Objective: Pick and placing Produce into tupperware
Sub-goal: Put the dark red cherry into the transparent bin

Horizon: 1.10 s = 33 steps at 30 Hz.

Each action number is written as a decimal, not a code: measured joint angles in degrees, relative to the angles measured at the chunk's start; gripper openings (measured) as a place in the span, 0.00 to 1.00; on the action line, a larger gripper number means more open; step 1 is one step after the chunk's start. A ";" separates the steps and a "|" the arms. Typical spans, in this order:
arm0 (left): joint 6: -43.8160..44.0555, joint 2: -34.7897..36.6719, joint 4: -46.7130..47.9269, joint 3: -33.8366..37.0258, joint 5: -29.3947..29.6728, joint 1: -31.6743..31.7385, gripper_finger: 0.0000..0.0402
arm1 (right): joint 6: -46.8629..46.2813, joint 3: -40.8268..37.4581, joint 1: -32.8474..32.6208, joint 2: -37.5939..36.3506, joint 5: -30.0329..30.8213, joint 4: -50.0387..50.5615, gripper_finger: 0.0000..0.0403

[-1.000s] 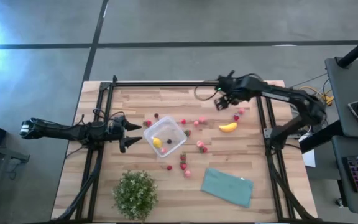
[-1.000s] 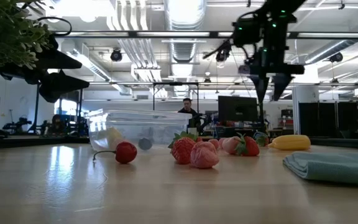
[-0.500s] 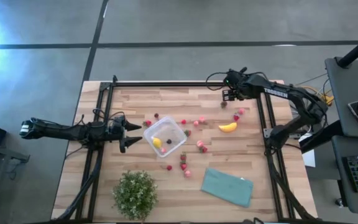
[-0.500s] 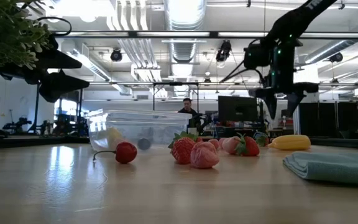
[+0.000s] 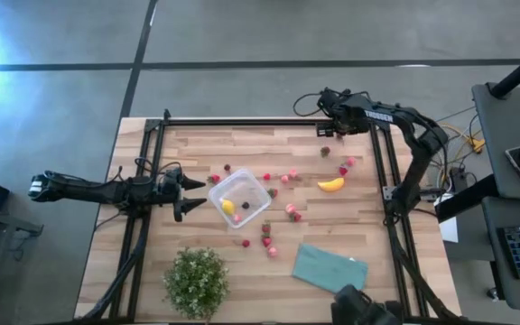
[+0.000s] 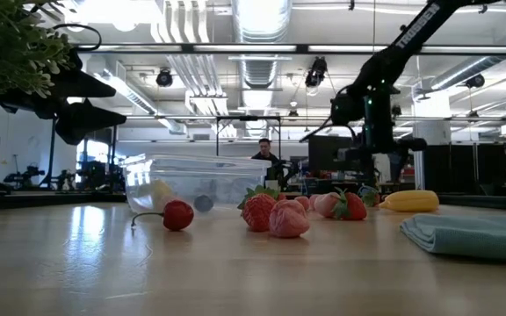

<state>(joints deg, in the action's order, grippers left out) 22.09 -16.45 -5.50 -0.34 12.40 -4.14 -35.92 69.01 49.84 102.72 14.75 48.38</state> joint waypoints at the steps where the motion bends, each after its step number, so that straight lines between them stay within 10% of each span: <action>1: -0.02 0.02 0.00 0.00 0.02 0.01 0.73 | 0.02 0.16 0.36 0.82 -0.14 0.33 0.57; 33: -0.01 0.00 0.00 0.00 0.02 0.00 0.73 | 4.50 -1.78 6.59 4.24 -6.04 -4.37 0.53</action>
<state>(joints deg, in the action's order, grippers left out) 22.08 -16.45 -5.50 -0.34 12.43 -4.14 -31.42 67.23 56.43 106.96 8.71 44.02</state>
